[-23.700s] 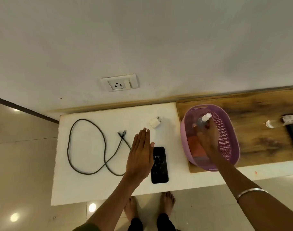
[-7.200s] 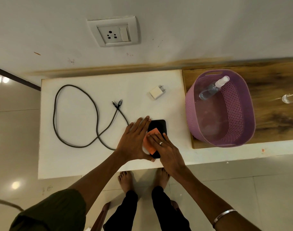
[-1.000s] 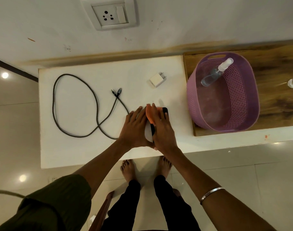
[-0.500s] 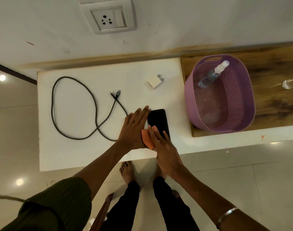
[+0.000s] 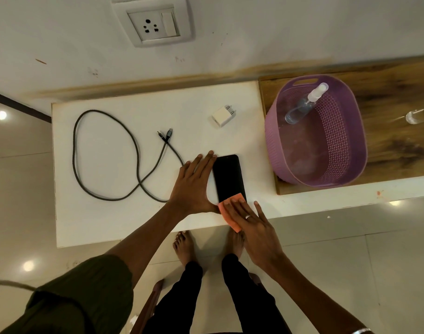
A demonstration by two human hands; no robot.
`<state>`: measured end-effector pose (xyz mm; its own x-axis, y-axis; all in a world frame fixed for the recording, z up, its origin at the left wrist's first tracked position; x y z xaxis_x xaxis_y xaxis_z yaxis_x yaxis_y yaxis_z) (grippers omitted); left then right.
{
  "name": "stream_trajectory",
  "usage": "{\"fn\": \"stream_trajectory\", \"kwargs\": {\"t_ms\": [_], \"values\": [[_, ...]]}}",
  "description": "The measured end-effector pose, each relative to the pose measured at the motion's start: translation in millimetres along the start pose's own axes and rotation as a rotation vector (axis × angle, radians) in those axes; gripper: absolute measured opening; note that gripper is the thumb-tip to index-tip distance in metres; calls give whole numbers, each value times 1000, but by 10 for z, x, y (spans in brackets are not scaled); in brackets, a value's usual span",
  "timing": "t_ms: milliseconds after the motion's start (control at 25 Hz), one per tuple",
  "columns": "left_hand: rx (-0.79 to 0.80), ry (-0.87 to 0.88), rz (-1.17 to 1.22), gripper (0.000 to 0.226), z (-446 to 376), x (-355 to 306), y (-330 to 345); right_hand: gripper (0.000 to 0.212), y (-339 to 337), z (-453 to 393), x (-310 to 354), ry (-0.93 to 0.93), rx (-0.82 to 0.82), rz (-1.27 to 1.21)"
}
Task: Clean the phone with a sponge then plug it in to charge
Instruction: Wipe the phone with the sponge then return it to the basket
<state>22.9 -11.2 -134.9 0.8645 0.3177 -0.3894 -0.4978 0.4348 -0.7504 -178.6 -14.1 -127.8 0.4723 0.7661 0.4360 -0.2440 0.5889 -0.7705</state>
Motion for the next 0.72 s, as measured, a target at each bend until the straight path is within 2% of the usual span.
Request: {"fn": "stream_trajectory", "kwargs": {"t_ms": [240, 360, 560, 720], "values": [[-46, 15, 30, 154, 3, -4, -16, 92, -278, -162, -67, 129, -128, -72], [-42, 23, 22, 152, 2, -9, -14, 86, -487, -393, -129, 158, -156, -115], [-21, 23, 12, 152, -4, 2, -1, 80, -676, -815, -229, 132, -33, -35], [-16, 30, 19, 149, -17, 7, 11, 75, -647, -947, -279, 214, 10, -122]]}}
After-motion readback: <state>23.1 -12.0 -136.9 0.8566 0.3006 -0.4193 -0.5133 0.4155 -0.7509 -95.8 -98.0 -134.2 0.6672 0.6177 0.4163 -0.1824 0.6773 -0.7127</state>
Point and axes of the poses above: each hand's wrist, its own z-axis away from the middle knuckle, its own y-axis out of the palm, x = y × z, the point moved 6 cm from there along -z, towards the middle knuckle, and after that the axes turned 13 degrees about x, right-handed, at the moved point
